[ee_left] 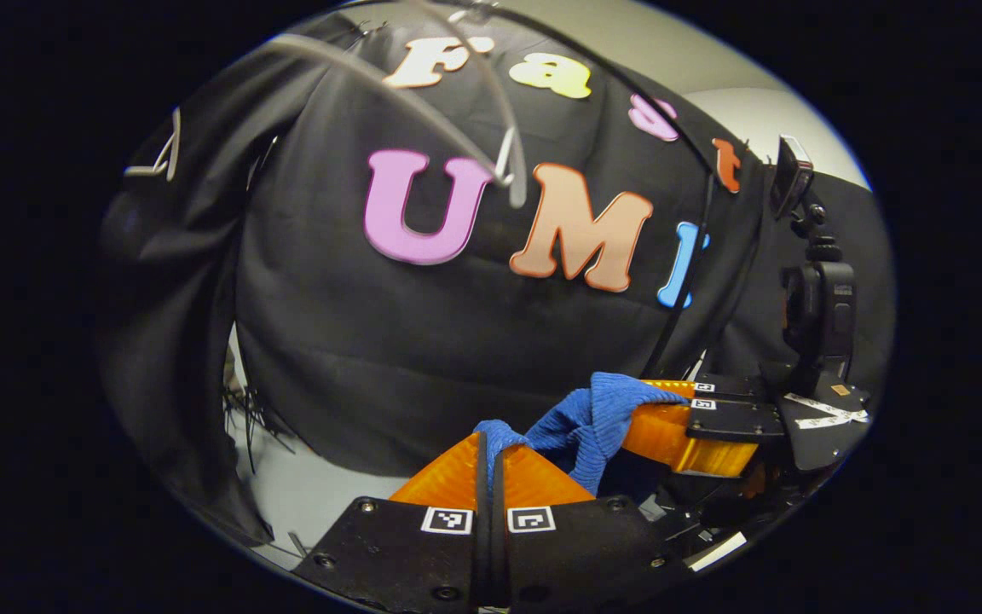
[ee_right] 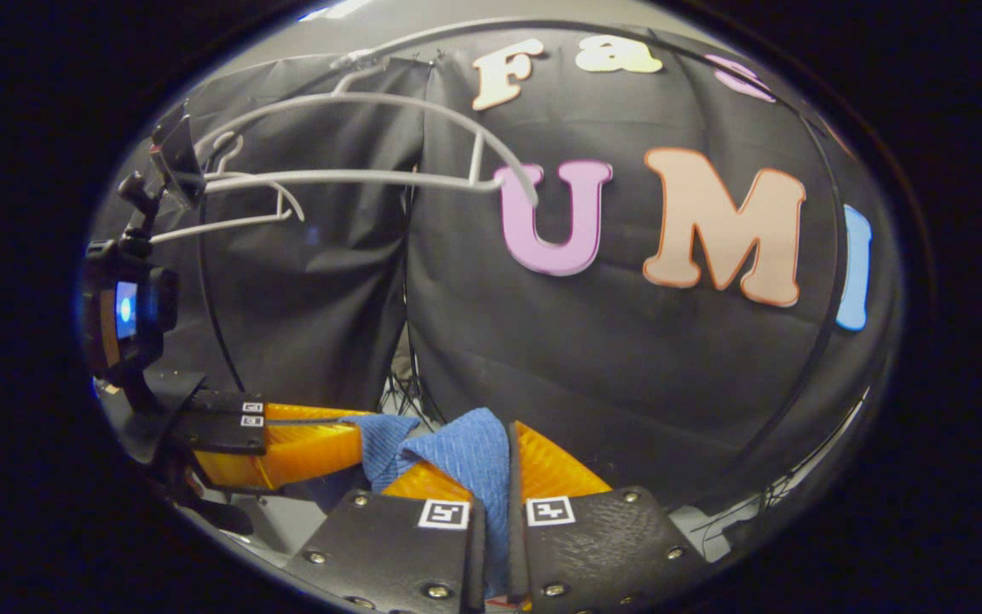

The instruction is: Grasp the clothes on the hanger with both hands and then place them into the laundry hamper below.

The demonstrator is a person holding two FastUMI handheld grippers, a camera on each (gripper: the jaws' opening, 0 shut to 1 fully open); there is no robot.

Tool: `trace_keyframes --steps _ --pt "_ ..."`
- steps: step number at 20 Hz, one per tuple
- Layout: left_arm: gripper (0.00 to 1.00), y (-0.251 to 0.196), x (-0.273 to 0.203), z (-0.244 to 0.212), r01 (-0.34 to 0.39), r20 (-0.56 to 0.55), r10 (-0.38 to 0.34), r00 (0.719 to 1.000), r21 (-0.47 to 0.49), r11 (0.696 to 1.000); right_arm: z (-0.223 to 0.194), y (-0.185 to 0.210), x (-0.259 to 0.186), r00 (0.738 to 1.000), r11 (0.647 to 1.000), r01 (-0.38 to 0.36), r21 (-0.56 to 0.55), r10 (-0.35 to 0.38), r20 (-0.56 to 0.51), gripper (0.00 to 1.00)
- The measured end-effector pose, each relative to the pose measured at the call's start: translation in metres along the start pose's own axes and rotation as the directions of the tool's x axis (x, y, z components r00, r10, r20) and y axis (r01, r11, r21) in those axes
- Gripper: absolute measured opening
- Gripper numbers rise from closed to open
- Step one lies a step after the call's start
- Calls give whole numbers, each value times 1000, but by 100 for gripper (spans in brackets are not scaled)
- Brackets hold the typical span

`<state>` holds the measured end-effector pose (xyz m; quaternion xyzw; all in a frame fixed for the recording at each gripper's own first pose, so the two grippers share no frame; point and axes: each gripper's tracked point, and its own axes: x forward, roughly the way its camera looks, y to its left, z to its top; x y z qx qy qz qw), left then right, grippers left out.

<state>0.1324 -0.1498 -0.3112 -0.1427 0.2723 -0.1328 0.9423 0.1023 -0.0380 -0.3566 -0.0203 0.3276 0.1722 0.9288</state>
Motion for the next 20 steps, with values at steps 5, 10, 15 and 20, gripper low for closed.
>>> trace_keyframes --steps 5,10,15,20 --pt "1 42 33 -75 -86 -187 75 980 -50 995 -80 -4 30 983 999 10 49 -1 -183 11" --pt "1 76 35 -145 -152 -368 120 922 -59 987 -145 -4 54 939 996 47 80 -17 -343 11" --pt "2 94 43 -202 -209 -534 141 834 -69 976 -213 -2 70 863 985 110 131 -29 -504 11" --pt "2 109 35 -259 -259 -670 159 725 -51 965 -254 -1 68 776 977 159 140 -36 -630 12"
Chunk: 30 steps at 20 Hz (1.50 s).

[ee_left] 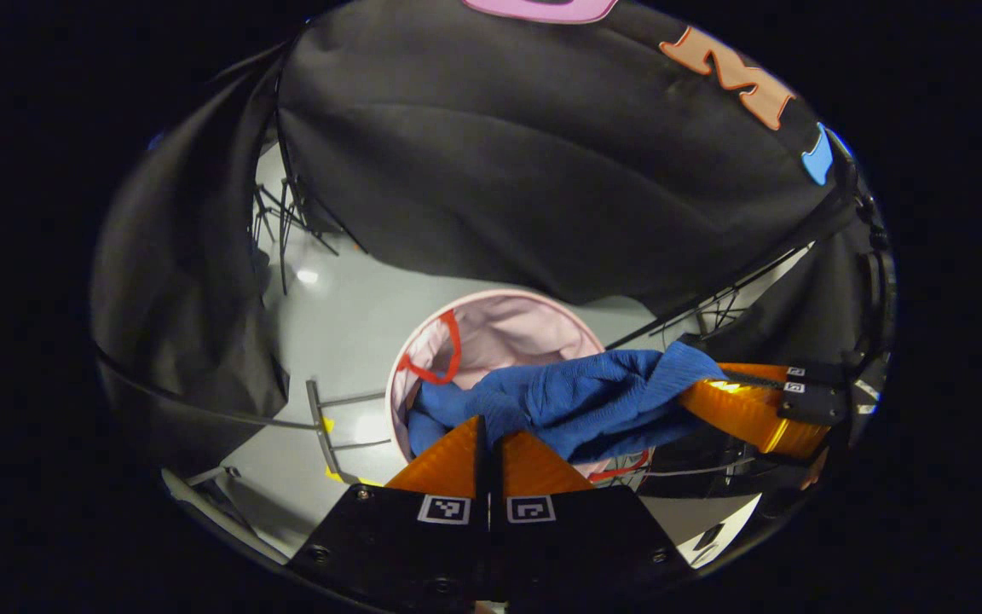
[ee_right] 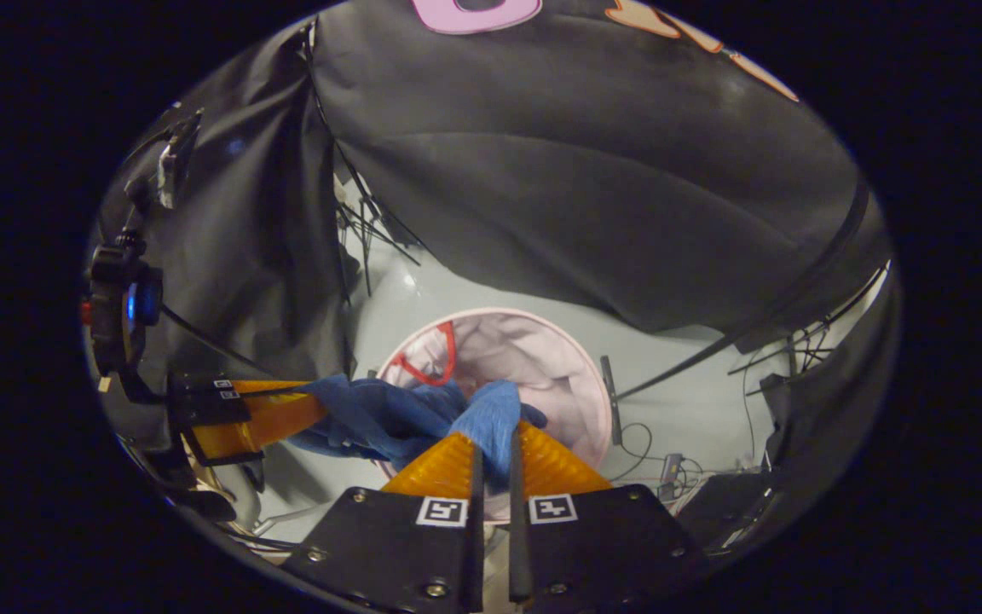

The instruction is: Grasp the clothes on the hanger with both hands and then place them into the laundry hamper below.

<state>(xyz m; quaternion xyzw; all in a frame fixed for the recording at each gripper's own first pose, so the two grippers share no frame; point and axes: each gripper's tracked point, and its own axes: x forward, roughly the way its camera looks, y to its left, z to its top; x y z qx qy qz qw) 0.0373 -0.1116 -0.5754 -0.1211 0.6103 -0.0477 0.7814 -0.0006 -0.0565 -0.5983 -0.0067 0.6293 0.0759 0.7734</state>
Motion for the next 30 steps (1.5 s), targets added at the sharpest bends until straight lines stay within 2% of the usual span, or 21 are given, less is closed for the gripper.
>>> trace_keyframes --steps 3,9,10,12,13,14,15,20,21,22,24,26,27,28,29,30 --pt "2 3 13 -27 -16 -81 15 997 -17 1000 4 0 -1 1000 1000 2 20 -2 -21 12" --pt "5 -6 24 -64 -5 -203 -9 979 -68 998 2 0 1 1000 1000 -9 1 9 -21 12" --pt "7 -9 25 -65 0 -203 -13 979 -65 998 1 1 2 1000 1000 -12 -2 12 -22 12" --pt "18 -9 27 -61 3 -198 -13 980 -49 999 -2 2 4 1000 1000 -15 -6 15 -26 12" --pt "20 -9 27 -60 3 -197 -12 980 -44 999 -1 2 4 999 1000 -16 -7 16 -28 7" --pt "23 -11 28 -61 5 -200 -14 980 -43 999 -3 3 4 999 1000 -18 -6 17 -32 12" --pt "35 -12 28 -63 3 -210 -11 978 -43 999 -3 3 4 999 1000 -19 -5 19 -36 12" --pt "35 -9 20 -67 -14 -229 10 973 -19 1000 -3 3 4 999 1000 -25 -14 24 -43 12" --pt "43 -8 17 -63 -12 -218 11 976 -3 1000 -3 4 4 999 1000 -28 -13 28 -42 12" --pt "35 -4 14 -61 -21 -208 24 978 18 1000 -4 4 3 999 999 -31 -9 31 -42 12" --pt "38 -2 5 -56 -21 -190 30 981 52 998 -7 5 8 999 999 -31 6 32 -43 13" --pt "69 0 -4 -50 -28 -169 42 985 81 996 -14 2 9 999 999 -28 23 29 -36 19" --pt "79 0 -8 -48 -26 -158 40 987 92 995 -15 1 12 999 999 -26 31 27 -33 35" --pt "83 1 -12 -45 -20 -145 35 989 105 994 -19 0 11 999 999 -19 41 20 -26 51" --pt "91 2 -18 -43 -19 -138 35 990 114 993 -21 -1 13 1000 998 -7 55 9 -30 67" --pt "84 4 -23 -41 -17 -129 34 991 129 992 -25 2 7 1000 997 -1 76 3 -29 82"
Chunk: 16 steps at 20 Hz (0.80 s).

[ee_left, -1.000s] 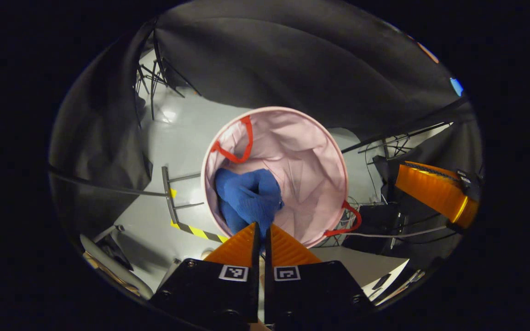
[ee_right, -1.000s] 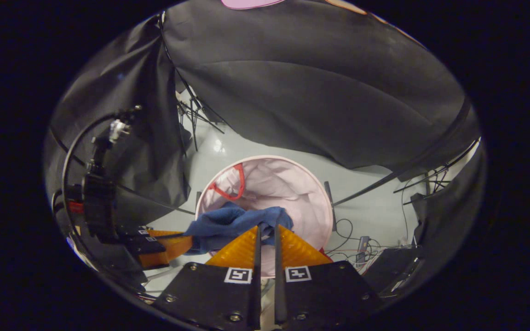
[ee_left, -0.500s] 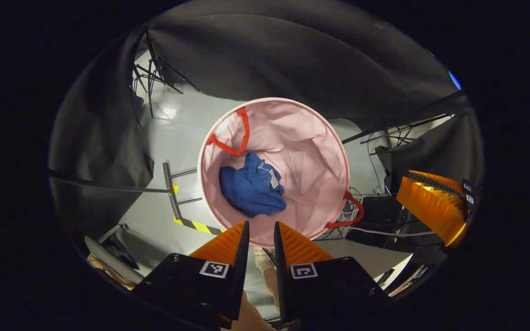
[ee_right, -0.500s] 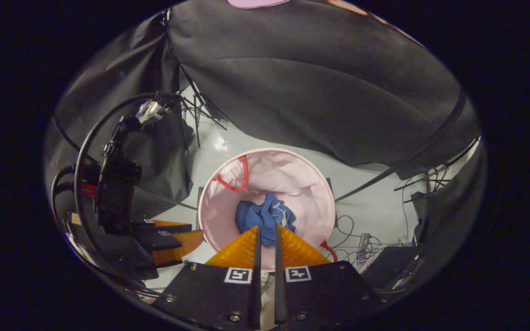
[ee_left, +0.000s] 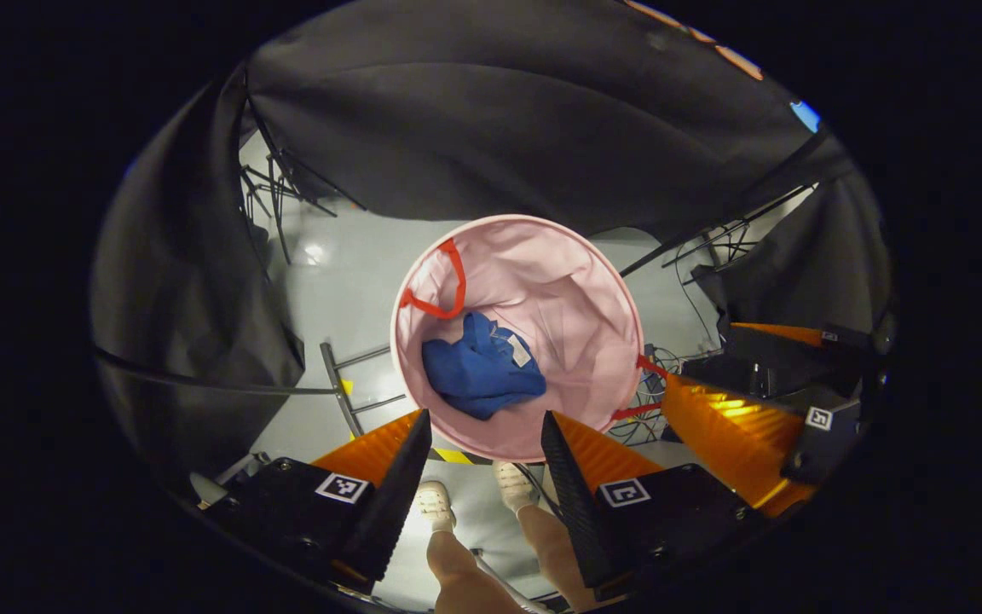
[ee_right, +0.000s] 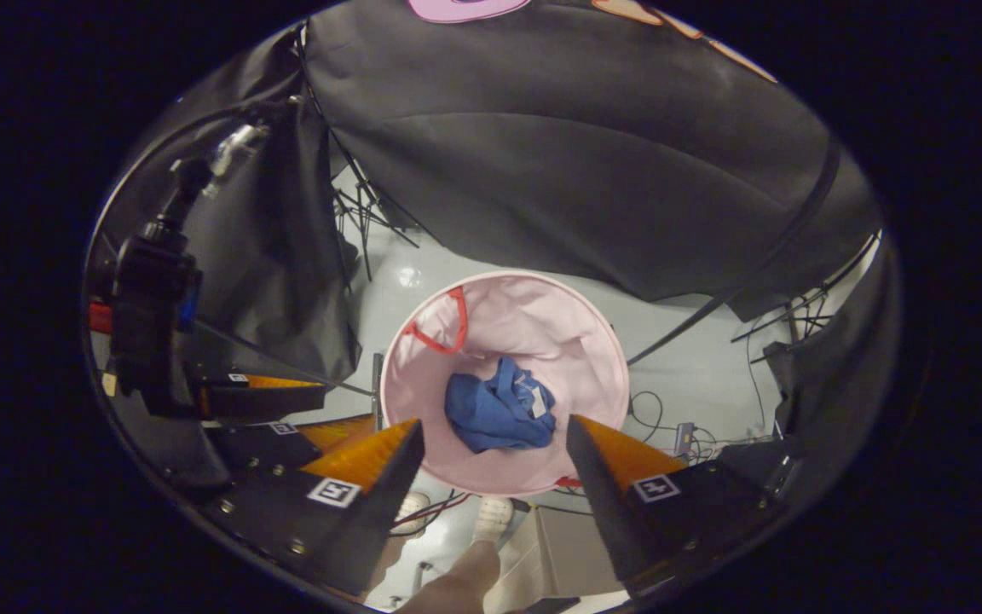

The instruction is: Grasp the clothes on the hanger with both hands and then place them into the laundry hamper below.

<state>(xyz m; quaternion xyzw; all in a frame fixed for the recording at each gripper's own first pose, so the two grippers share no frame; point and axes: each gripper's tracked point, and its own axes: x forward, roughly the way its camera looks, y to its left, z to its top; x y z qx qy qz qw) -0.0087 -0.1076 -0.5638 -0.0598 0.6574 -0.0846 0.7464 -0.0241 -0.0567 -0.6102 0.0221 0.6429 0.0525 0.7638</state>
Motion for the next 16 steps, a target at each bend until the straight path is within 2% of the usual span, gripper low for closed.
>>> trace_keyframes --steps 1,3,5,8,9,10,13,16 --pt "84 2 -7 1 -1 9 1 1000 21 1000 0 3 -9 1000 1000 8 23 -8 12 98" --pt "86 7 -21 2 0 33 -2 999 73 997 2 20 -37 999 997 31 68 -33 37 100" --pt "86 9 -36 2 10 59 -17 998 114 993 -2 24 -43 996 993 53 103 -59 60 99" --pt "99 7 -62 6 43 108 -64 992 183 982 -10 38 -67 989 987 84 134 -98 108 99" --pt "98 7 -72 7 43 133 -72 988 207 977 -11 42 -77 985 986 96 138 -113 126 94" --pt "98 7 -81 6 50 155 -87 984 227 973 -12 48 -88 981 984 105 144 -126 145 99" --pt "98 -8 -123 18 71 253 -141 957 268 961 -3 63 -130 955 977 128 169 -168 245 99" --pt "98 -23 -170 36 88 374 -197 906 288 953 25 66 -178 908 973 151 177 -207 365 99"
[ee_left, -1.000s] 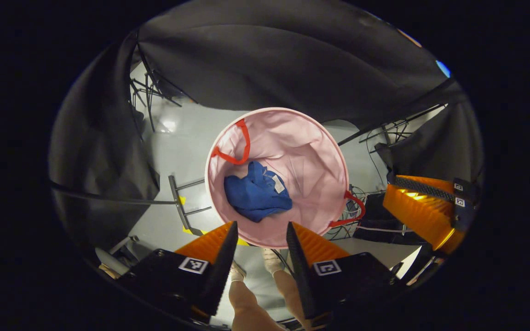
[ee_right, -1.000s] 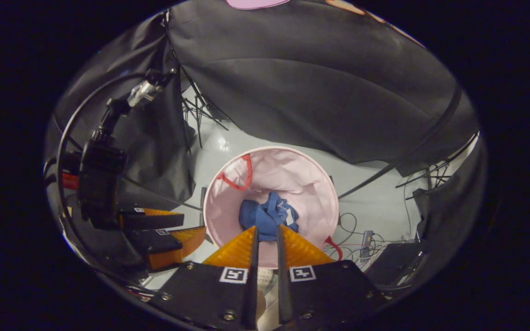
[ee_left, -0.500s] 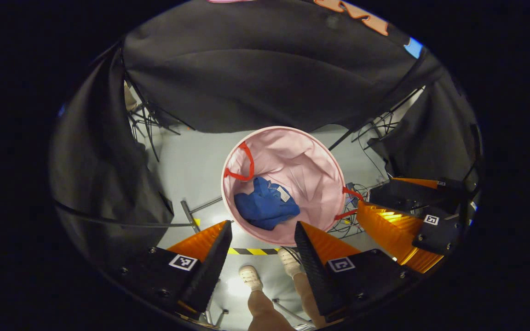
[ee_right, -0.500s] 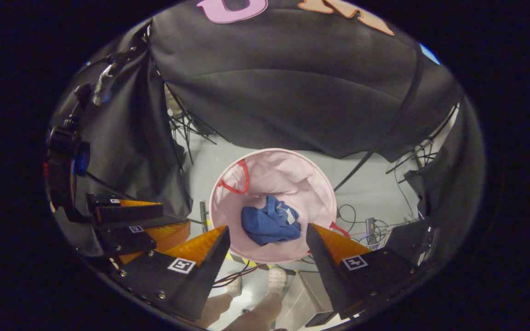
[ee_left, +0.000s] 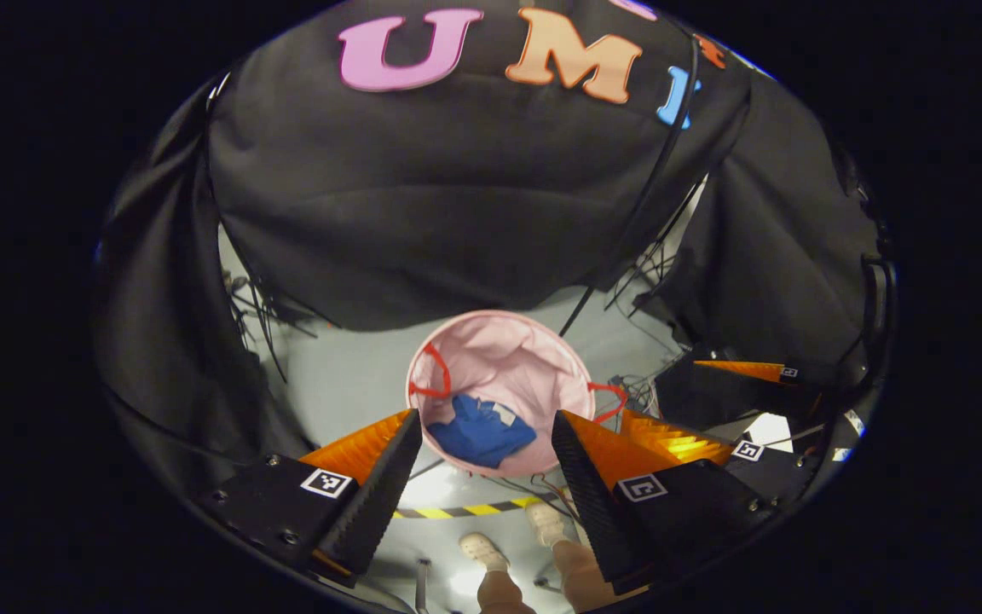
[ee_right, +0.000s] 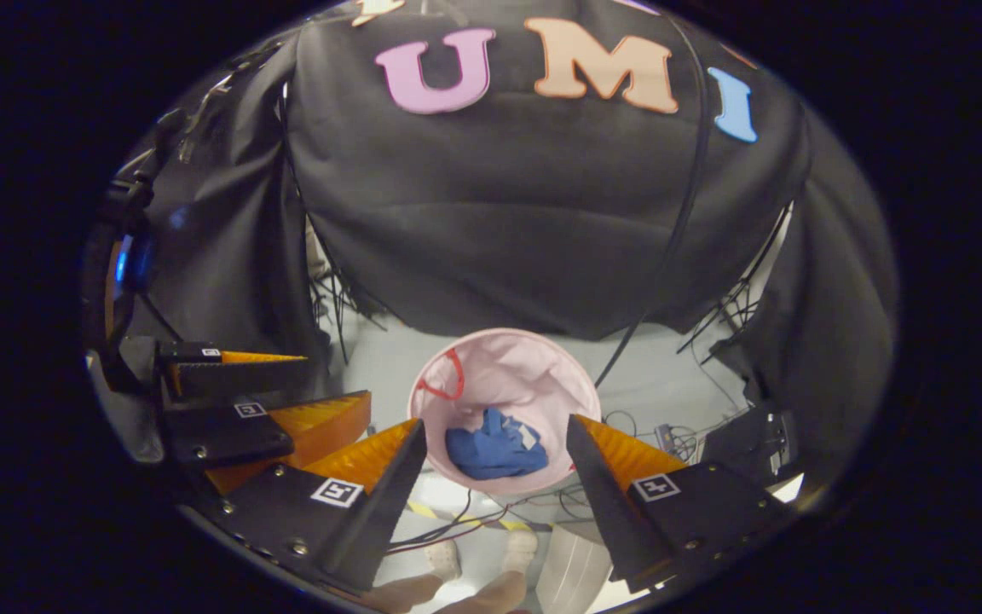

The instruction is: Grasp the clothes on the hanger with both hands and then place them into the laundry hamper below.

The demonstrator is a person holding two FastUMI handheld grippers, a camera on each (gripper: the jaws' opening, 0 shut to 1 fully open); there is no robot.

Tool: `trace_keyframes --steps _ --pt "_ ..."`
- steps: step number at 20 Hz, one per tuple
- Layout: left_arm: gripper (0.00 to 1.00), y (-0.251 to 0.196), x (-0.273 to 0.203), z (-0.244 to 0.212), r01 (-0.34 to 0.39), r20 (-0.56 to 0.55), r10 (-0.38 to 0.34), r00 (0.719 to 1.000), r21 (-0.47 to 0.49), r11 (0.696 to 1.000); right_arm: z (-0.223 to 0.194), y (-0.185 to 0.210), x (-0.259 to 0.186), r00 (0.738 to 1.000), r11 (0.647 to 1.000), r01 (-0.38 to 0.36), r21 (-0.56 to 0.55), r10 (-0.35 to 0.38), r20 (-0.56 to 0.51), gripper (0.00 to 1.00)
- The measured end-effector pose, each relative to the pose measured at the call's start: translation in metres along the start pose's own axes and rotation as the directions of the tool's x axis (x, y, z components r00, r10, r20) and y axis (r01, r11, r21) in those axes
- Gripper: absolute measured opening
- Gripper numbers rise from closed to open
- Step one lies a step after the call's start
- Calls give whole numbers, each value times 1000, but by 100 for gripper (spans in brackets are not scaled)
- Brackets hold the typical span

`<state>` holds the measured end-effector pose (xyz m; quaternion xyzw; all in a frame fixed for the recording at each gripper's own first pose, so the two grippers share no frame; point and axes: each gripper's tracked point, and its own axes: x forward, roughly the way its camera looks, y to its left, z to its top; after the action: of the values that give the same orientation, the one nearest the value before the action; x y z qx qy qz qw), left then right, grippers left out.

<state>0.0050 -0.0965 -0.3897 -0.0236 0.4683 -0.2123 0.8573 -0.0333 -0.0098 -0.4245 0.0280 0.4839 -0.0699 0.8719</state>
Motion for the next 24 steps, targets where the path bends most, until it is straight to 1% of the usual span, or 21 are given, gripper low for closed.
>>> trace_keyframes --steps 2,3,4,5,6,7,8,10,11,12,13,14,15,16,17,18,19,21,22,23,24 --pt "97 -8 -24 29 8 103 -8 995 -2 1000 39 -4 -28 995 1000 12 -8 -11 102 99" --pt "98 -13 -39 50 7 167 -7 986 3 1000 62 -6 -42 987 1000 14 -4 -13 162 99" --pt "98 -18 -54 71 4 237 -5 972 5 1000 87 -5 -56 975 1000 16 3 -16 223 99" --pt "97 -23 -69 96 2 312 -5 950 8 1000 107 -4 -73 960 1000 14 12 -17 280 99" --pt "97 -28 -85 118 0 375 -3 927 6 1000 128 -7 -90 939 1000 8 16 -13 343 94" --pt "96 -32 -107 140 -1 435 -1 901 4 1000 151 -10 -107 918 1000 3 14 -8 398 98" --pt "96 -39 -125 159 -2 487 0 874 5 1000 171 -15 -126 892 1000 -3 12 -3 452 99" --pt "96 -55 -163 195 -10 586 -10 810 30 999 211 -23 -163 837 1000 -8 3 5 547 98" --pt "92 -63 -182 215 -19 638 -19 770 53 998 228 -27 -181 812 1000 -4 -1 4 584 98" --pt "95 -71 -198 230 -22 677 -32 735 71 997 241 -31 -201 786 1000 -1 -1 1 618 94" --pt "91 -79 -215 245 -22 704 -47 709 88 996 256 -33 -216 759 1000 -3 2 2 651 98" --pt "91 -86 -226 254 -22 729 -61 682 104 994 270 -34 -229 728 1000 -6 4 1 685 98" --pt "94 -95 -240 257 -23 756 -76 650 119 993 280 -37 -239 705 1000 -8 7 1 709 98" --pt "92 -103 -253 260 -26 777 -87 623 132 991 291 -41 -251 679 1000 -10 11 -1 734 98" --pt "92 -115 -267 255 -27 793 -100 602 145 989 298 -45 -265 657 1000 -13 15 -3 754 98" --pt "92 -119 -278 255 -23 801 -108 589 150 988 301 -50 -280 638 1000 -16 19 -5 770 98" --pt "92 -122 -284 260 -21 805 -114 583 155 988 305 -52 -290 620 1000 -17 20 -5 785 93" --pt "92 -122 -288 265 -29 813 -112 572 157 987 309 -55 -301 594 1000 -6 18 -10 804 98" --pt "92 -121 -288 266 -40 817 -109 566 159 986 312 -60 -310 581 1000 -2 17 -13 814 98" --pt "94 -122 -293 270 -53 828 -103 552 159 986 315 -61 -313 569 1000 -5 17 -11 822 98" --pt "92 -124 -296 271 -59 828 -104 550 163 985 316 -62 -317 561 1000 -12 20 -10 827 93"
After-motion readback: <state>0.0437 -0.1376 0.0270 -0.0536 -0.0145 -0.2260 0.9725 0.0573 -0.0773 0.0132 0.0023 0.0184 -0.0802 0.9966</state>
